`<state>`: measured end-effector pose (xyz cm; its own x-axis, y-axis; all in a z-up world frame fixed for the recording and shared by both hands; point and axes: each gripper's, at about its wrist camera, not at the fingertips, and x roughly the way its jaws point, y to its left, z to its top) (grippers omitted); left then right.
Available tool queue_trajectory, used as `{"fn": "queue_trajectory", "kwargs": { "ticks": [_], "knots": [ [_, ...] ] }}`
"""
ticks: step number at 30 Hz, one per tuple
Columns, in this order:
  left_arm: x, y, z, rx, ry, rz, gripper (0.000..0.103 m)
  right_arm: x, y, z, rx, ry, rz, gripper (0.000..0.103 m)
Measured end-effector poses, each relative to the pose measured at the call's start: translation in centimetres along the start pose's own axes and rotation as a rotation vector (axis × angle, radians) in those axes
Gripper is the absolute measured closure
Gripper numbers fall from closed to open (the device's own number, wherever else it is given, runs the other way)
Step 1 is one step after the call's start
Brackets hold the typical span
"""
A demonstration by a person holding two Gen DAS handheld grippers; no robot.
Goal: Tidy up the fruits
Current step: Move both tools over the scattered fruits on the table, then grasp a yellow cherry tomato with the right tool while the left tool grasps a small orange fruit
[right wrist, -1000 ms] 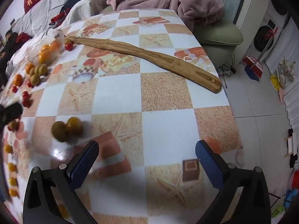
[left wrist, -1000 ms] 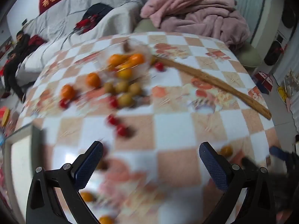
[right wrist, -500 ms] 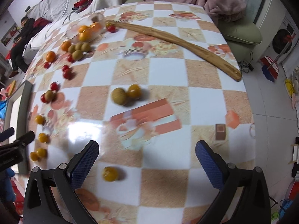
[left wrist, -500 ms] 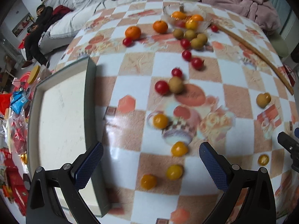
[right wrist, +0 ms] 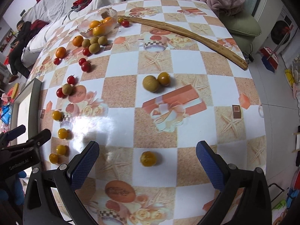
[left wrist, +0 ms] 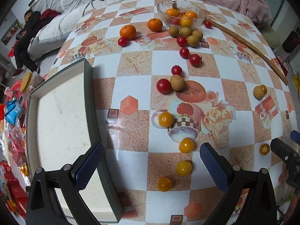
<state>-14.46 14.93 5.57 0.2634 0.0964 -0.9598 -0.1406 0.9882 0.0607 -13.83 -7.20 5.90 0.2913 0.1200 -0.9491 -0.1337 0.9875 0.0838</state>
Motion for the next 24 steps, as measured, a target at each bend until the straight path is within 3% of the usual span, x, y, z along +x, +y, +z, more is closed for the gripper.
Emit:
{"fn": "queue_trajectory", "kwargs": {
  "ticks": [24],
  "knots": [
    [0.44,0.49,0.06,0.017,0.003,-0.019,0.0,0.0,0.88,-1.08,0.02,0.024,-0.026,0.0]
  ]
}}
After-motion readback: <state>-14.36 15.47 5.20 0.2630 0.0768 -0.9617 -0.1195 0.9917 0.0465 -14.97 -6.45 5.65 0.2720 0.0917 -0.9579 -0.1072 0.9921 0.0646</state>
